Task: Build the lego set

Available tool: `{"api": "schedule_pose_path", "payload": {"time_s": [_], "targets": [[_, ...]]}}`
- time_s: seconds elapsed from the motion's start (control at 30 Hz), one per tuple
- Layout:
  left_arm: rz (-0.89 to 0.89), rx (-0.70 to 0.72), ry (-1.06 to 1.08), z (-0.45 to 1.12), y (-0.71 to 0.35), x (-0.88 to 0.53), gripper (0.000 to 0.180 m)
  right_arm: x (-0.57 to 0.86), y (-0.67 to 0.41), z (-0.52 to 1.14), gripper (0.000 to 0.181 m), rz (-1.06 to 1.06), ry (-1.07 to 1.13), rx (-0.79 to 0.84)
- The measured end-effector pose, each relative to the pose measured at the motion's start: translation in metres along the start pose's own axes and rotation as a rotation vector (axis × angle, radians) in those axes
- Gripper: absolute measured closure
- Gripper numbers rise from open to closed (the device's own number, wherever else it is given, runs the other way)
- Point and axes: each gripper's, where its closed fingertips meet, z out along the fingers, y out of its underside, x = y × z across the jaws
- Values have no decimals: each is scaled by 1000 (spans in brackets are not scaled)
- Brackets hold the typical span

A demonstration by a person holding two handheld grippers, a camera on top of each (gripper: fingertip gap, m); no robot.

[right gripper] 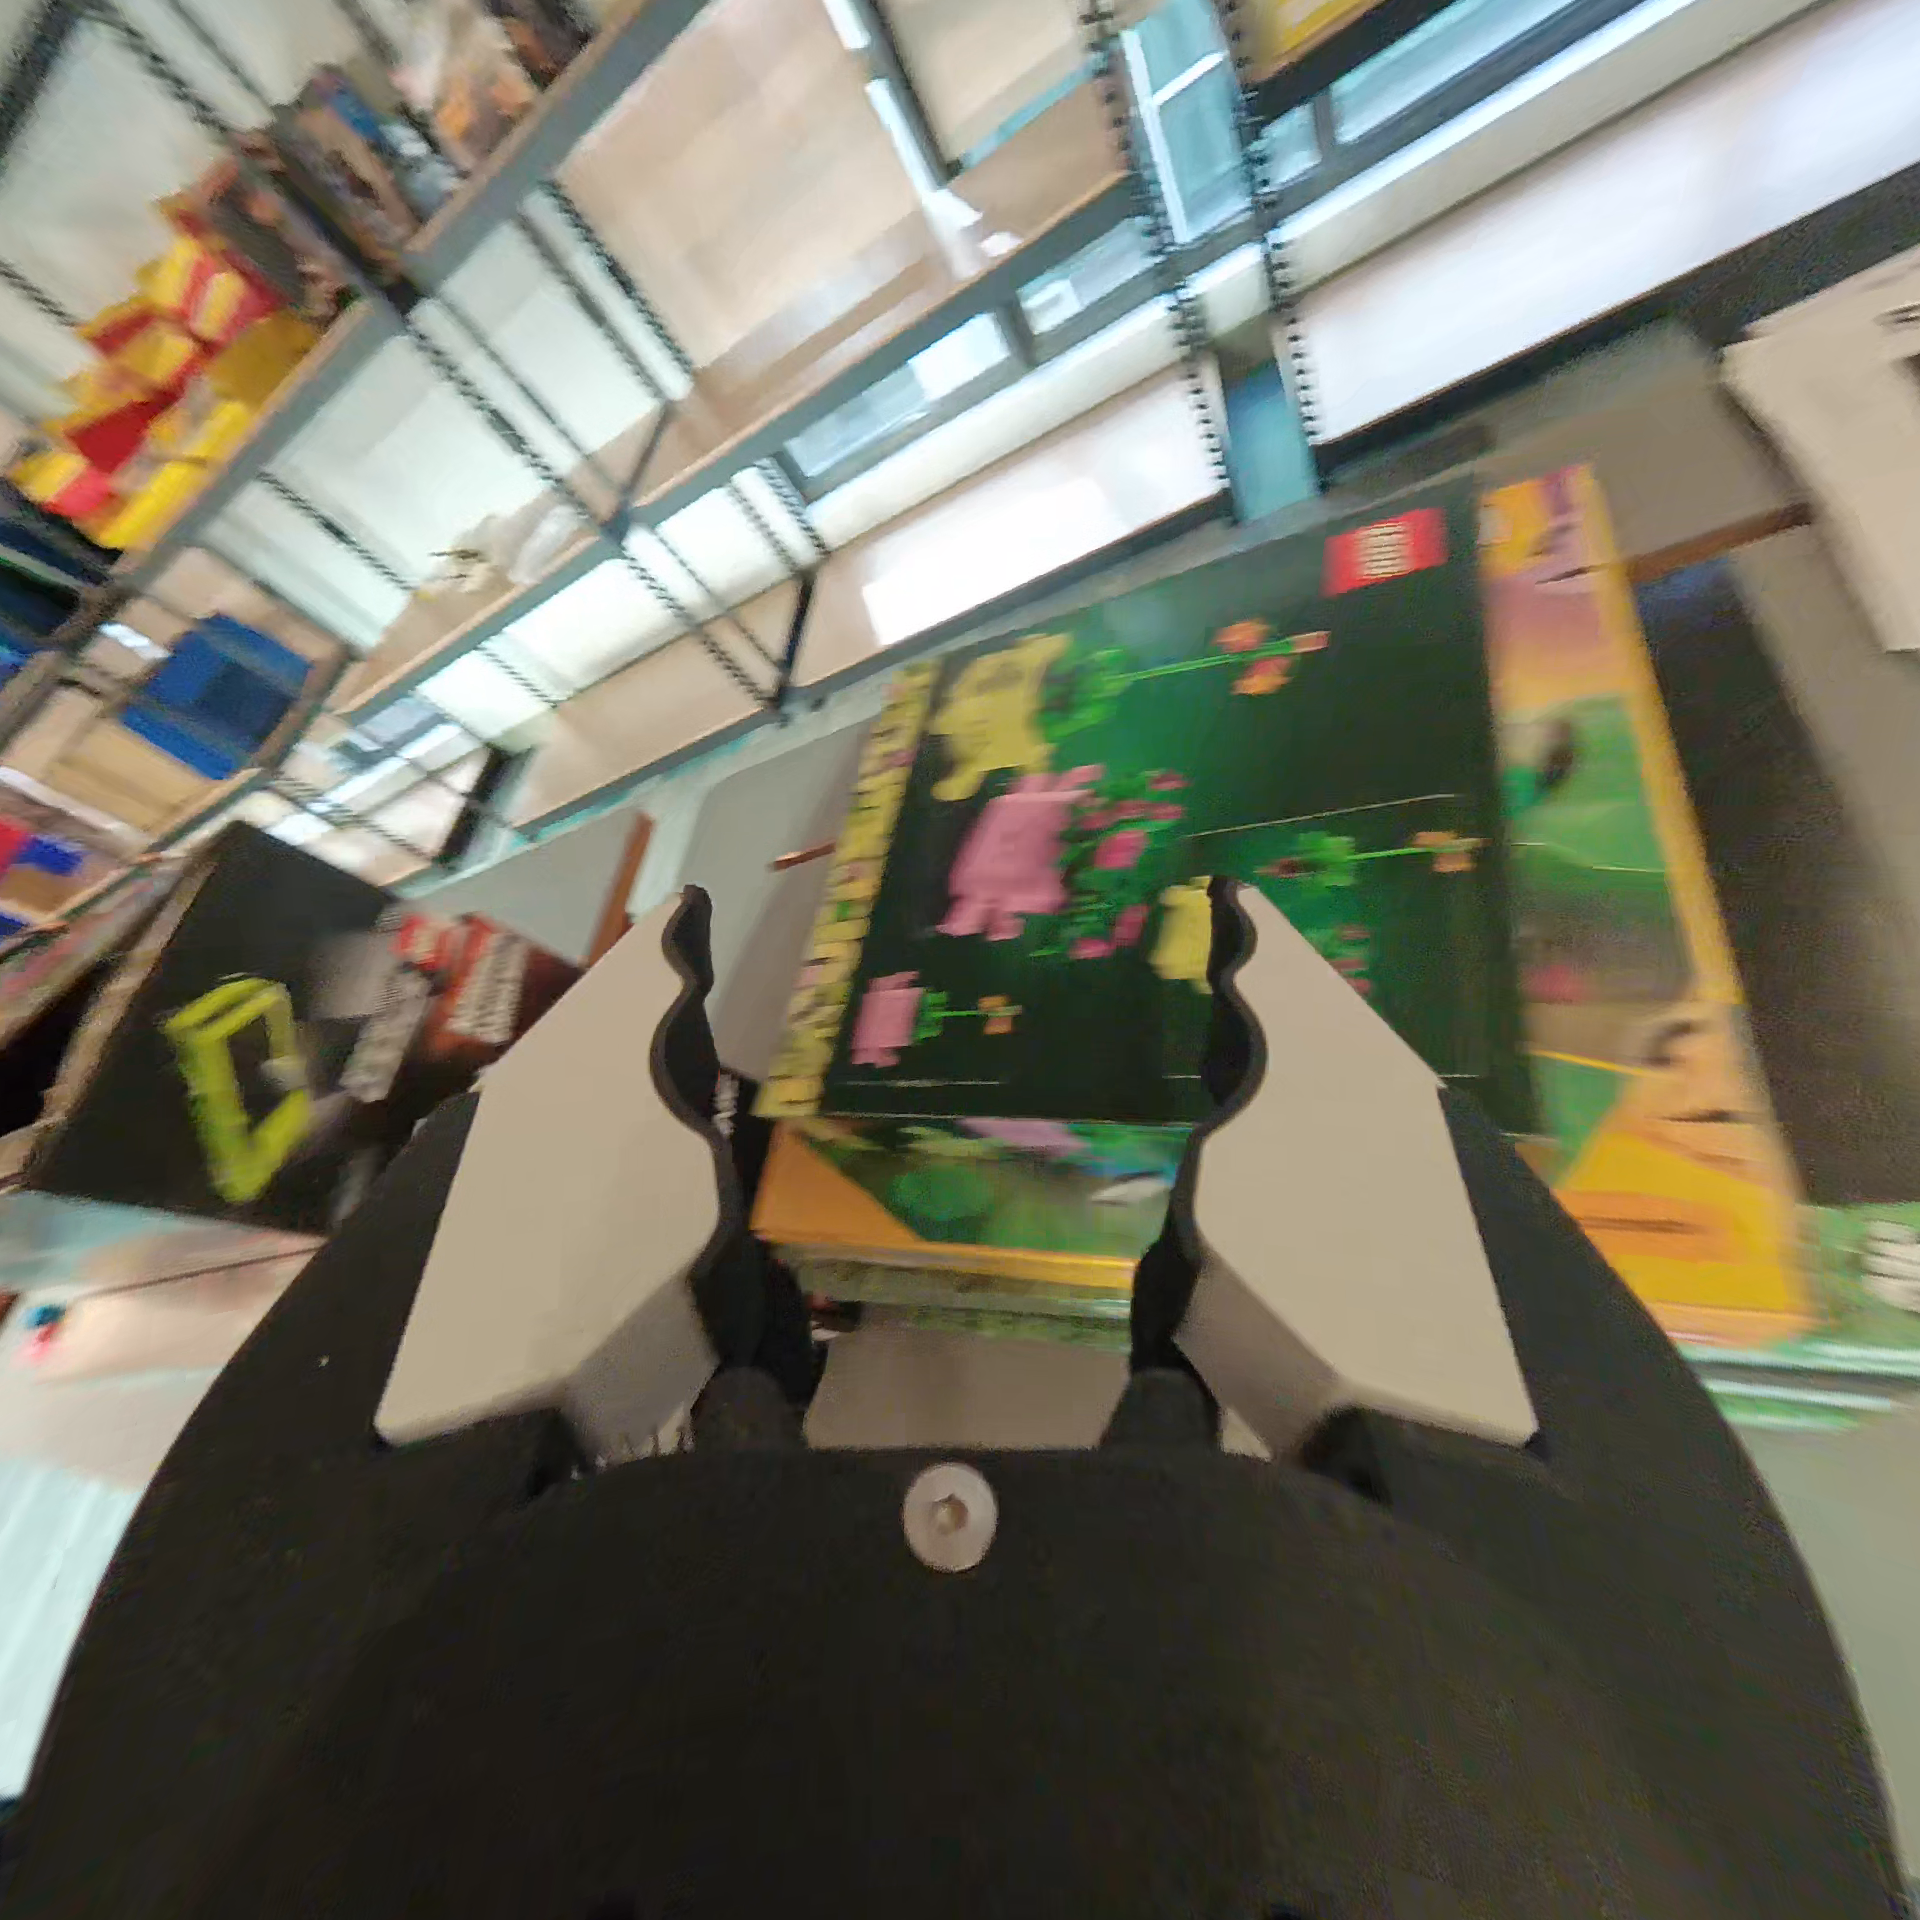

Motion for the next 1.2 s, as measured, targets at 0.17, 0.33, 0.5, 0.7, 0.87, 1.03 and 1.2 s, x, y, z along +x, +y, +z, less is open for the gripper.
{"api": "schedule_pose_path", "payload": {"time_s": [0.17,0.33,0.5,0.7,0.87,1.03,1.2], "targets": [[-86,-214,176,167,48,31,29,68,15,10,84,51,100,-54],[-280,-406,-19,275,139,-61,22,81,38,20,89,115,52,-107],[-403,-388,-168,310,170,-132,22,81,45,22,97,131,13,-124],[-431,-355,-139,310,160,-152,52,87,45,24,99,119,40,-120],[-328,-402,-173,313,168,-137,32,84,44,20,105,115,34,-137],[-332,-422,-178,301,181,-123,40,75,52,0,107,122,35,-131],[-421,-418,-127,274,216,-109,58,66,82,-24,120,167,3,-142]]}}
